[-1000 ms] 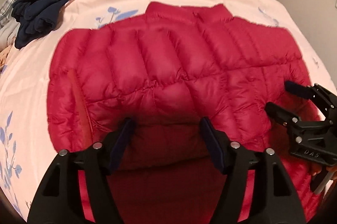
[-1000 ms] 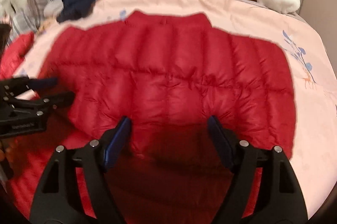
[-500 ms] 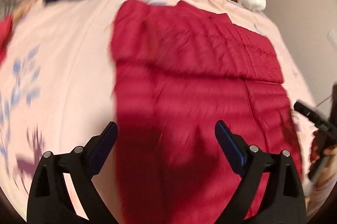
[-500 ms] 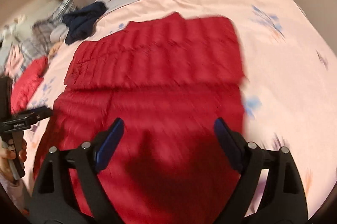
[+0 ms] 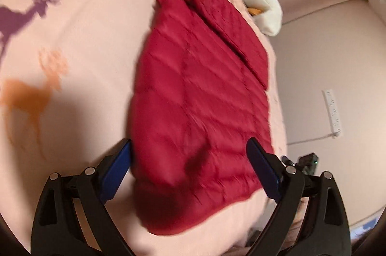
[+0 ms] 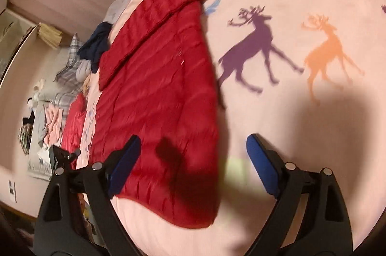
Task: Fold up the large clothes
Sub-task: 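Grasp the jacket hem with the left tool while the right tool grasps it too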
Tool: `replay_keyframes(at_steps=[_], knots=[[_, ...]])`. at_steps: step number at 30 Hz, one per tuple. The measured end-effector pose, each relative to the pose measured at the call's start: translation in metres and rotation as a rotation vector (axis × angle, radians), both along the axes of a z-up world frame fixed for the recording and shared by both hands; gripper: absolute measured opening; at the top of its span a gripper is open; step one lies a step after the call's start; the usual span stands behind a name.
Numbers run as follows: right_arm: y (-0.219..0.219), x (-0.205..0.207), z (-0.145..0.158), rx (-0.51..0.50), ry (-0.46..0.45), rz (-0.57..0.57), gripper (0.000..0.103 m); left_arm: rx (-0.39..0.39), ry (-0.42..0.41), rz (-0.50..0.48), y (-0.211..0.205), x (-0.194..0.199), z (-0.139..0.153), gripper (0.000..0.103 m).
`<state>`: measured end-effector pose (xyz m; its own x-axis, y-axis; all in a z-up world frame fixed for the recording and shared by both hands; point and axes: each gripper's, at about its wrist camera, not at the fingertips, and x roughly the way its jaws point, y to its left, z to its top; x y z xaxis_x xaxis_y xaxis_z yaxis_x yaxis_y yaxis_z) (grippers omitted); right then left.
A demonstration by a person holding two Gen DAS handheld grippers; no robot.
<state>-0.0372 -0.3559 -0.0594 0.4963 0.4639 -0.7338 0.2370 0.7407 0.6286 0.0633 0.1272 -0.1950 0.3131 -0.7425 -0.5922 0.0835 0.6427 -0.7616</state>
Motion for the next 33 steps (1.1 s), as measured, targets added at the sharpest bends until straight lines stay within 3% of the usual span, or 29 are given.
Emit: replay_keyframes(at_steps=[5, 11, 17, 23, 27, 31, 33], knots=[[0.014, 0.018, -0.004, 0.074, -0.017, 0.039, 0.093, -0.025, -0.014, -0.042, -0.019, 0.003, 0.001, 0.102], [0.031, 0.062, -0.008, 0.095, -0.029, 0.073, 0.093, -0.057, -0.004, -0.087, -0.048, 0.032, 0.004, 0.102], [0.034, 0.065, -0.009, 0.104, -0.025, 0.081, 0.091, -0.094, 0.009, -0.088, -0.061, 0.039, 0.004, 0.100], [0.032, 0.025, -0.006, 0.128, -0.014, 0.127, 0.089, -0.089, 0.022, -0.121, -0.048, 0.005, -0.001, 0.080], [0.034, 0.007, -0.004, 0.132, -0.004, 0.130, 0.089, -0.087, 0.025, -0.125, -0.040, -0.012, -0.002, 0.073], [0.037, 0.009, -0.007, 0.115, -0.015, 0.100, 0.088, -0.066, 0.030, -0.110, -0.042, -0.008, -0.005, 0.064], [0.037, 0.012, -0.007, 0.114, -0.024, 0.088, 0.084, -0.044, 0.039, -0.092, -0.047, -0.001, -0.006, 0.052]])
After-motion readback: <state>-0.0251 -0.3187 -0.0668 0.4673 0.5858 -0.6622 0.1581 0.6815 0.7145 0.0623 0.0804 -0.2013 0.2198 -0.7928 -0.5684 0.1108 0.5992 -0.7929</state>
